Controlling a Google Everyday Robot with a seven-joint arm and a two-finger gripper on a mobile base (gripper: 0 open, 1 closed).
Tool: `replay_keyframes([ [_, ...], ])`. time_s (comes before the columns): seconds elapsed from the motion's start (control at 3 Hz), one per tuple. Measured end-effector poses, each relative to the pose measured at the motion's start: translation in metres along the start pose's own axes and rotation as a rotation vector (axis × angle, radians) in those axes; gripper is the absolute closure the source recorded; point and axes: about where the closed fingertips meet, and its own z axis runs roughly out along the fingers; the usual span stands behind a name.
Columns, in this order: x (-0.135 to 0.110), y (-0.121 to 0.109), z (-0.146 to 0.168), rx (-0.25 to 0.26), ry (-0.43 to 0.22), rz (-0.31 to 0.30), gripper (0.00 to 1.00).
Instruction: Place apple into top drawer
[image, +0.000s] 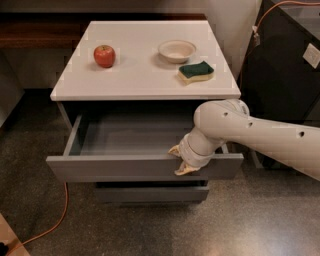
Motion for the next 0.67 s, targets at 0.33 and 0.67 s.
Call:
replay_keyframes([
  [0.33, -0.0056, 0.0187, -0.0018, -0.006, 0.007, -0.015, 1.0],
  [0.67, -0.0066, 0.0217, -0.0021, -0.007, 0.008, -0.017, 1.0],
])
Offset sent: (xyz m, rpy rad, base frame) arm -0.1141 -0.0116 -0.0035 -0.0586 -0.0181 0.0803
